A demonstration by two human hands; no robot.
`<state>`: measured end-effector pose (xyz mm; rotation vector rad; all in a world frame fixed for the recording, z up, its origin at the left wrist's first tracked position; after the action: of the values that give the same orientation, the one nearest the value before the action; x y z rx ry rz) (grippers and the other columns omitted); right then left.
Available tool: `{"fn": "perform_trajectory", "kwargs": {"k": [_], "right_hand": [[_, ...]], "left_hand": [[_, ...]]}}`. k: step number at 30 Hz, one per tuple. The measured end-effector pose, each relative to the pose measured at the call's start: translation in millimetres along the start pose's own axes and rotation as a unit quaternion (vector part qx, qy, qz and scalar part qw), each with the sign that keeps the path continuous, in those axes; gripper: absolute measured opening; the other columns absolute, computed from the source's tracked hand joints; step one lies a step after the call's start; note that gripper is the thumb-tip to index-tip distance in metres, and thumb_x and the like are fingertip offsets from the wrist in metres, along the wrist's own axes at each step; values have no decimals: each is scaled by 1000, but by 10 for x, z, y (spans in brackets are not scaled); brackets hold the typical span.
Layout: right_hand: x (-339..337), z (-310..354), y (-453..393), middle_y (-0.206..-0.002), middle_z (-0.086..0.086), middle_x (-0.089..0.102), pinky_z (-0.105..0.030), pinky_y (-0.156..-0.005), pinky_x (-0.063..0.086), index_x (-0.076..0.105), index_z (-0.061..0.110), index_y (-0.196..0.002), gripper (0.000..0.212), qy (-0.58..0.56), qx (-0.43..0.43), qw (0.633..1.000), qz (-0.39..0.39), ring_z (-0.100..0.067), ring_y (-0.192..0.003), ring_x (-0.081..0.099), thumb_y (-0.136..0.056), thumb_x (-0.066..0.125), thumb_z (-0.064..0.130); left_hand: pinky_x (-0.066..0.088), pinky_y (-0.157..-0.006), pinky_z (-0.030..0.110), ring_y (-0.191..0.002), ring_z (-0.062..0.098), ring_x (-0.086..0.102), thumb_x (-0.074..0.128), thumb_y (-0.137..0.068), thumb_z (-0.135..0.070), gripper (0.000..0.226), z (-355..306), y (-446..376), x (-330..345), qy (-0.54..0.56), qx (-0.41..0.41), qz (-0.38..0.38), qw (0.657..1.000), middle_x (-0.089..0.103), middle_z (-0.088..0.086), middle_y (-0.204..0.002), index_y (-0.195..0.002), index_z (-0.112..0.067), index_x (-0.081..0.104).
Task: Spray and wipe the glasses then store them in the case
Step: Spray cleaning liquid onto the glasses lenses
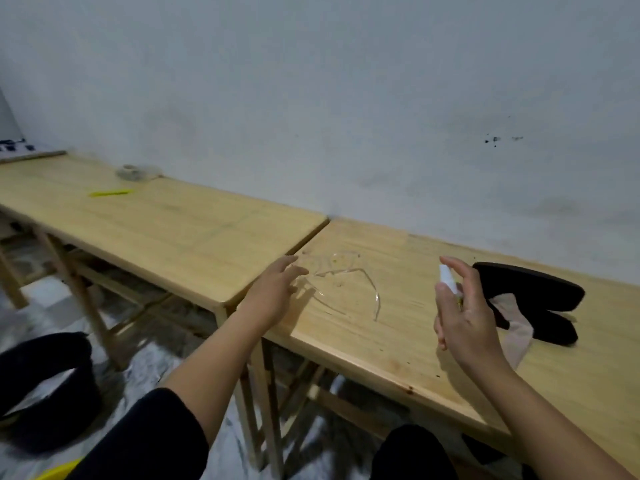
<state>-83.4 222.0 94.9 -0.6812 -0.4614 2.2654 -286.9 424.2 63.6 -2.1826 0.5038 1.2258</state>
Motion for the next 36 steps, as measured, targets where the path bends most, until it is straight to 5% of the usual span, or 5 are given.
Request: {"fn": "perform_trajectory", "kwargs": {"k": [7, 13, 21, 29, 36], "right_hand": [[77, -124, -115, -53, -11, 40, -36, -45, 36, 38, 58, -113, 37, -15, 22, 1000, 6, -25, -44, 39, -98, 41, 24], [144, -208, -138, -59, -11, 39, -36, -46, 35, 42, 53, -118, 34, -56, 55, 997, 12, -25, -48, 35, -97, 41, 26], [99, -262, -100, -59, -9, 40, -35, -46, 34, 42, 59, -114, 35, -68, 61, 996, 6, -23, -47, 34, -96, 42, 28], [-42, -348, -69, -60, -14, 41, -36, -46, 32, 44, 57, -114, 34, -75, 73, 994, -11, -25, -47, 33, -95, 42, 29], [-87, -322, -37, -63, -15, 44, -33, -46, 32, 43, 64, -109, 36, -76, 68, 995, -11, -24, -47, 34, -94, 42, 31]], "left_hand": [[36, -109, 40, -128, 23, 45, 59, -87, -11, 27, 53, -179, 117, 47, -9, -29, 998, 42, 2, -145, -113, -17, 64], [42, -93, 22, -112, 19, 57, 57, -88, -5, 14, 23, -282, 144, 63, 31, -63, 996, 52, 8, -136, -96, -13, 65], [48, -82, 22, -95, 14, 57, 52, -89, -6, 13, -107, -280, 137, 125, 32, -78, 988, 61, 2, -105, -96, -14, 59], [39, -80, 16, -96, 6, 54, 53, -90, -10, 21, -216, -316, 344, 85, 63, -21, 994, 54, 4, -129, -109, -17, 56], [40, -74, 10, -90, 8, 60, 51, -88, 2, 22, -170, -352, 186, 188, -25, -92, 978, 63, -4, -93, -92, -17, 62]]}}
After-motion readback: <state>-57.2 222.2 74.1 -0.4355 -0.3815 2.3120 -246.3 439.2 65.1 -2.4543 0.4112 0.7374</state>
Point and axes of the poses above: each hand's wrist, its own y-axis away from the middle knuckle, its own x-axis out of the palm, z = x × y, the point moved 9 cm from there along -y, towards the middle knuckle
